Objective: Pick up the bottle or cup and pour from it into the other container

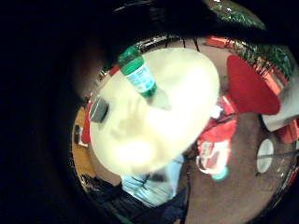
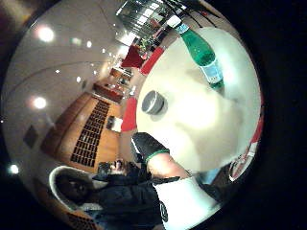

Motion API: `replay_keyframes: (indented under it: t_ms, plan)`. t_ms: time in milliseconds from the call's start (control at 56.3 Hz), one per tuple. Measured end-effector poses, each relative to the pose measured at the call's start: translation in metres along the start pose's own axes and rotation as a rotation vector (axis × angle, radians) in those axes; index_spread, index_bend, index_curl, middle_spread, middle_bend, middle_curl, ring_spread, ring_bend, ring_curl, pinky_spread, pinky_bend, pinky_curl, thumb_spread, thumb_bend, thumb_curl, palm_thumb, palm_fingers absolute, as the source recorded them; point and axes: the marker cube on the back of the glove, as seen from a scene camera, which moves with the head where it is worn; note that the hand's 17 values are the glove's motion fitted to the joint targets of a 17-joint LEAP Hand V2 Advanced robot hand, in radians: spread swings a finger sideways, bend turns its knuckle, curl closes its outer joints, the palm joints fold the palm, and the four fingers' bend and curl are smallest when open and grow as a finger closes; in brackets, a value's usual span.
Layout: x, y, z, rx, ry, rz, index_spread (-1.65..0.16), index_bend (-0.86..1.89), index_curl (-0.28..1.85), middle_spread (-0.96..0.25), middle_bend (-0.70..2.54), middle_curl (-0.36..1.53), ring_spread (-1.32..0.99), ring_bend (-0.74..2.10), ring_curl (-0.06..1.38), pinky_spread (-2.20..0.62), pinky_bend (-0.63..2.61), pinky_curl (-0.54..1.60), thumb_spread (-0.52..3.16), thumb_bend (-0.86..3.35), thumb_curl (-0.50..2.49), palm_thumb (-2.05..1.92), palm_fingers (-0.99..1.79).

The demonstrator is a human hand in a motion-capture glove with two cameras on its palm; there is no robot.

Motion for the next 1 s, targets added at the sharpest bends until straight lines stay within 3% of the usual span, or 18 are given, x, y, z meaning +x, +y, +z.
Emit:
replay_keyframes:
  t_ms: [89,213,480,657,817,995]
  plan:
    - [0.019,-0.014,0.028,-0.001,-0.115,-0.018,-0.42,0.28,0.35,-0.05,0.16,0.25,0.15,0.18,0.13,0.37,0.38,0.34,0.85,-0.03,0.36,0.35,0.18]
    - [0.036,-0.043,0.063,0.014,-0.274,0.171,-0.43,0.29,0.36,-0.06,0.16,0.25,0.15,0.18,0.14,0.38,0.38,0.34,0.84,-0.03,0.36,0.37,0.19]
    - [0.051,-0.1,0.103,0.002,-0.568,0.288,-0.42,0.28,0.36,-0.06,0.17,0.25,0.15,0.17,0.14,0.38,0.39,0.34,0.81,-0.03,0.37,0.42,0.2]
    - [0.047,-0.12,0.115,-0.017,-0.572,0.294,-0.39,0.15,0.32,-0.08,0.2,0.27,0.15,0.34,0.2,0.36,0.4,0.33,0.8,-0.01,0.39,0.55,0.53]
    - [0.048,-0.128,0.121,0.038,-0.531,0.28,-0.34,0.19,0.32,-0.16,0.3,0.34,0.0,0.5,0.28,0.3,0.31,0.32,0.76,0.07,0.45,0.84,1.05]
    - [0.05,-0.127,0.123,0.153,-0.505,0.229,-0.3,0.19,0.39,-0.2,0.31,0.39,-0.11,0.57,0.35,0.18,0.26,0.34,0.51,0.0,0.53,0.95,1.26]
